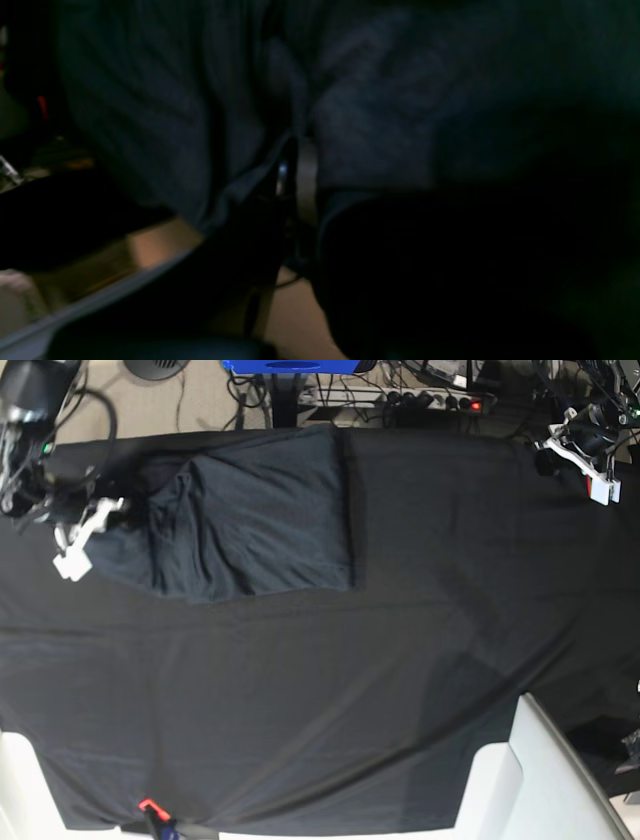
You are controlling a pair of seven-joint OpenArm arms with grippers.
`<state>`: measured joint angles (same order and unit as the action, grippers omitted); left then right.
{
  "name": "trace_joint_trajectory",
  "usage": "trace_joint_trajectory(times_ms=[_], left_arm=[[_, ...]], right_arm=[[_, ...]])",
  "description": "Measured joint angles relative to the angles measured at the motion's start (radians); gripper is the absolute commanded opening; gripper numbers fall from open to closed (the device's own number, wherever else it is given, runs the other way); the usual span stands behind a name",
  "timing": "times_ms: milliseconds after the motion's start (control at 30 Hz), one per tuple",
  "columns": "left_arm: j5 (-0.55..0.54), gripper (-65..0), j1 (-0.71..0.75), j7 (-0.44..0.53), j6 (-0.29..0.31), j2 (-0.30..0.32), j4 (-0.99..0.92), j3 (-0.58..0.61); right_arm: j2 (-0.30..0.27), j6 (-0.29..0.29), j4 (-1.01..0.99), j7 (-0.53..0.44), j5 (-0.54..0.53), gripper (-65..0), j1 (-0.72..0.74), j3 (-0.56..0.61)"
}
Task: Fold the T-shirt properly
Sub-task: 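Move the right gripper to the shirt's outer edge and straighten it, then reach the right gripper over the folded shirt and grasp its bunched fabric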
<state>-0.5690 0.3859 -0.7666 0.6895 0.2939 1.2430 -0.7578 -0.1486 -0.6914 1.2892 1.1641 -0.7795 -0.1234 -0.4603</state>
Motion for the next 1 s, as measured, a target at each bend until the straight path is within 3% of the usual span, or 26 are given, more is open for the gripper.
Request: trace_joint_trajectory(times_ms=[167,400,533,700,800,867,1000], left_arm=[[0.0,-65.0,-0.001,0.0,0.0,0.0,0.0,0.0],[0.001,-65.0,0.0,0.0,0.0,0.0,0.0,0.0],[0.001,-65.0,-0.002,0.0,0.0,-0.003,0.0,0.0],[0.0,-65.0,-0.001,0.0,0.0,-0.003,0.0,0.0],[0.001,-65.0,-0.001,0.0,0.0,-0.003,0.0,0.0],[0.0,-65.0,-0.001,0.0,0.0,-0.003,0.0,0.0],[0.0,-65.0,-0.001,0.0,0.0,-0.002,0.0,0.0]], right_arm=[[0.009,0.018,0.187,0.007,-0.004,-64.2,-0.029,0.126],[0.064,0.238,0.315,0.021,0.0,-64.2,-0.074,0.274],[0.085,0.335,0.322,0.0,-0.002,-64.2,-0.064,0.369],[0.115,0.399,0.321,-0.001,0.003,-64.2,-0.062,0.438],[0.115,0.426,0.321,-0.069,0.002,-64.2,-0.049,0.497],[0.116,0.477,0.315,-0.104,-0.005,-64.2,-0.044,0.534],[0.111,0.528,0.247,-0.126,0.002,-64.2,-0.032,0.57]])
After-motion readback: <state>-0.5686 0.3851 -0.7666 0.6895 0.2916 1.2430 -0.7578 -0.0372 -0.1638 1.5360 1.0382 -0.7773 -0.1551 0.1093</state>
